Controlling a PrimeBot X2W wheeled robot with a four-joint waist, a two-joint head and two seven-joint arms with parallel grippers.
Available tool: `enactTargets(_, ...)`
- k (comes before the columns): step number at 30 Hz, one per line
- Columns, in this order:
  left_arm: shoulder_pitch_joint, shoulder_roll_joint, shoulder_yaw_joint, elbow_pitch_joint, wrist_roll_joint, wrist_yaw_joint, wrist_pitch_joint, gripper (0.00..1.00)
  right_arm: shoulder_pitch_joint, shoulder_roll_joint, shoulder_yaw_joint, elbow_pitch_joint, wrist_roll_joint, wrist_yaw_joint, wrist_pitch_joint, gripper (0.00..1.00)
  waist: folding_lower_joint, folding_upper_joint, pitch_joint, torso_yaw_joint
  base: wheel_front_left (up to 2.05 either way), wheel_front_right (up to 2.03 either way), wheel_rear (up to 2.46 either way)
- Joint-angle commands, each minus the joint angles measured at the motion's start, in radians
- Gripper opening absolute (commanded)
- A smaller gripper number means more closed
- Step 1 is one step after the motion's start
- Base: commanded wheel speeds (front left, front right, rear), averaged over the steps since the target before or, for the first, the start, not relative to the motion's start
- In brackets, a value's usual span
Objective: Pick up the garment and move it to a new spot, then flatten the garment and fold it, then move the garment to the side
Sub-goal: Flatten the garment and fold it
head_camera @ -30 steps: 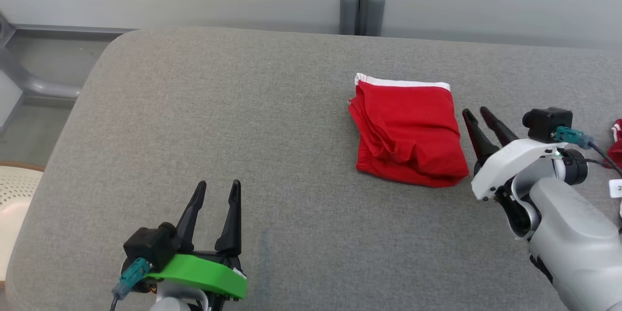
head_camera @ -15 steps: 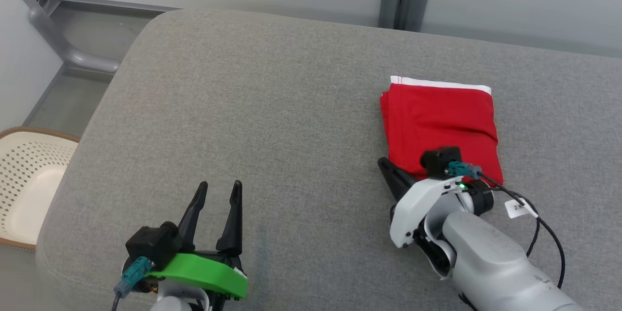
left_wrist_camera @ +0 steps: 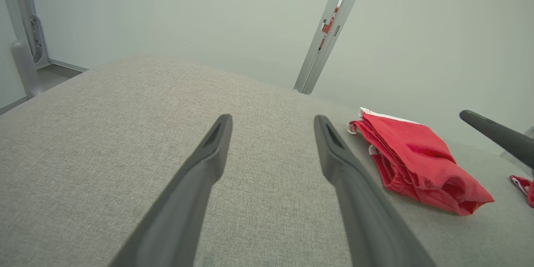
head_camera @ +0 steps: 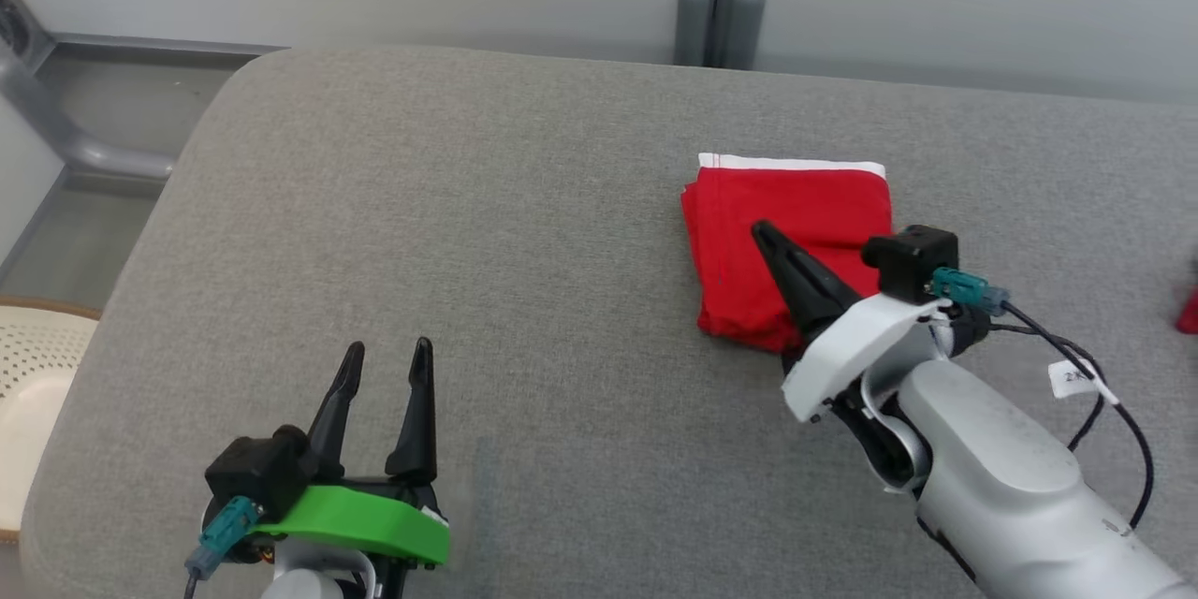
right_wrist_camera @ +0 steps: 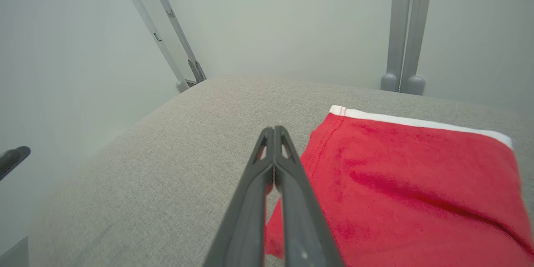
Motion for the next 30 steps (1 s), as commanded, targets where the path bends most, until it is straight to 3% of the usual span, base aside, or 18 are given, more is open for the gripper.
enactTargets(1,0.020,0.002,0.011,-0.007,0.010,-0.004,-0.003,1.00,0.032,-0.019,-0.033,-0.037,-0.027,0.000,-0.003,0.00,0.0000,0.0000,-0.026,-0.050,0.00,0.00,0.00)
enactTargets(3,0.023,0.003,0.025,-0.015,0.019,-0.004,-0.003,1.00,0.053,-0.038,-0.092,-0.106,-0.069,0.000,-0.003,0.53,0.0000,0.0000,-0.034,-0.077,0.00,0.00,0.00)
enactTargets(4,0.021,0.008,0.038,-0.020,0.026,-0.003,-0.003,1.00,0.075,-0.047,-0.124,-0.136,-0.090,0.000,-0.003,1.00,0.0000,0.0000,-0.038,-0.092,0.00,0.00,0.00)
enactTargets(16,0.041,0.034,0.147,-0.078,0.093,0.013,-0.003,1.00,0.271,-0.050,-0.371,-0.347,-0.240,0.000,-0.003,1.00,0.0000,0.0000,-0.081,-0.227,0.00,0.00,0.00)
enactTargets(24,0.070,0.024,0.163,-0.076,0.121,0.011,-0.003,1.00,0.405,-0.012,-0.511,-0.407,-0.327,0.000,-0.003,1.00,0.0000,0.0000,-0.092,-0.258,0.00,0.00,0.00)
enactTargets(30,0.096,0.017,0.166,-0.055,0.133,0.006,-0.003,1.00,0.451,0.012,-0.538,-0.410,-0.350,0.000,-0.003,1.00,0.0000,0.0000,-0.091,-0.266,0.00,0.00,0.00)
